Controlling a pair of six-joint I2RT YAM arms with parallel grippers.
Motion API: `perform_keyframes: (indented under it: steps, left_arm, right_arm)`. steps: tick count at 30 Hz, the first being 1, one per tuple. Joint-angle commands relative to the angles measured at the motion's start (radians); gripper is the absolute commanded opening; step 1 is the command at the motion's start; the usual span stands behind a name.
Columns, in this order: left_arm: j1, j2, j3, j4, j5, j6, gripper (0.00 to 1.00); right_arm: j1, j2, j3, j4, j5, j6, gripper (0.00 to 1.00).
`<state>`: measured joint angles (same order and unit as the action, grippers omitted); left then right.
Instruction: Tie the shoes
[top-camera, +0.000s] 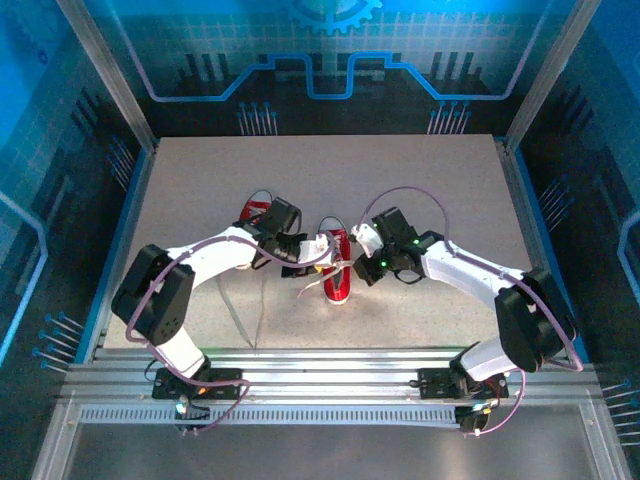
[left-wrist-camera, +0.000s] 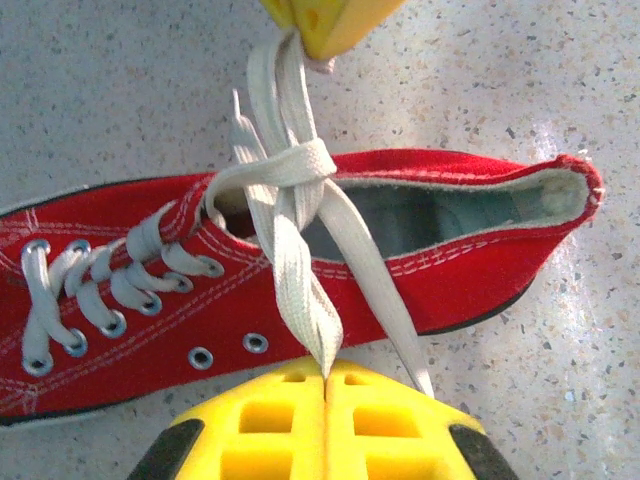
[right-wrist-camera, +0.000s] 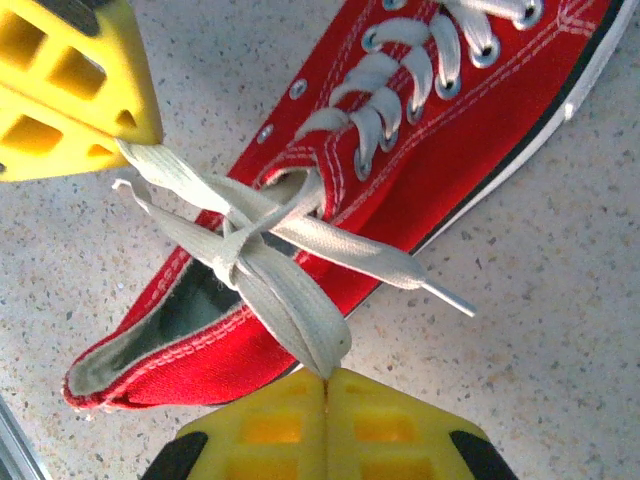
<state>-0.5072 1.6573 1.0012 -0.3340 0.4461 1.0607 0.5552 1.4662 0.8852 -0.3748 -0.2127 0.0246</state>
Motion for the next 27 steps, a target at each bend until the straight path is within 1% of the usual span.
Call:
perform_keyframes:
  steps: [1,6,10,13,19,24,27]
  left_arm:
    - [-0.002,-0.037,-0.031,0.032,-0.017,-0.073,0.0]
    - [-0.004,-0.036,-0.043,0.056,-0.036,-0.123,0.0]
    - [-0.002,-0.033,-0.048,0.076,-0.1,-0.189,0.0]
    - [-0.001,-0.03,-0.048,0.06,-0.135,-0.217,0.0]
    - [0.013,-0.021,-0.06,0.028,-0.148,-0.232,0.0]
    - [0.019,-0.035,-0.066,0.039,-0.124,-0.234,0.0]
    - [0.03,-0.035,-0.073,0.048,-0.113,-0.234,0.0]
  right_arm:
    - [-0.014,0.019,0.036,-0.031,-0.005,-0.031,0.0]
    - [-0.029,0.037,0.071,-0.069,-0.016,-0.055,0.0]
    - [-0.064,0.068,0.102,-0.109,-0.024,-0.047,0.0]
    - [-0.095,0.107,0.123,-0.139,-0.06,-0.041,0.0]
    - [-0.104,0.169,0.166,-0.162,-0.102,-0.055,0.0]
    - [-0.083,0.177,0.203,-0.18,-0.129,-0.07,0.0]
    - [-0.09,0.174,0.207,-0.188,-0.127,-0.073,0.0]
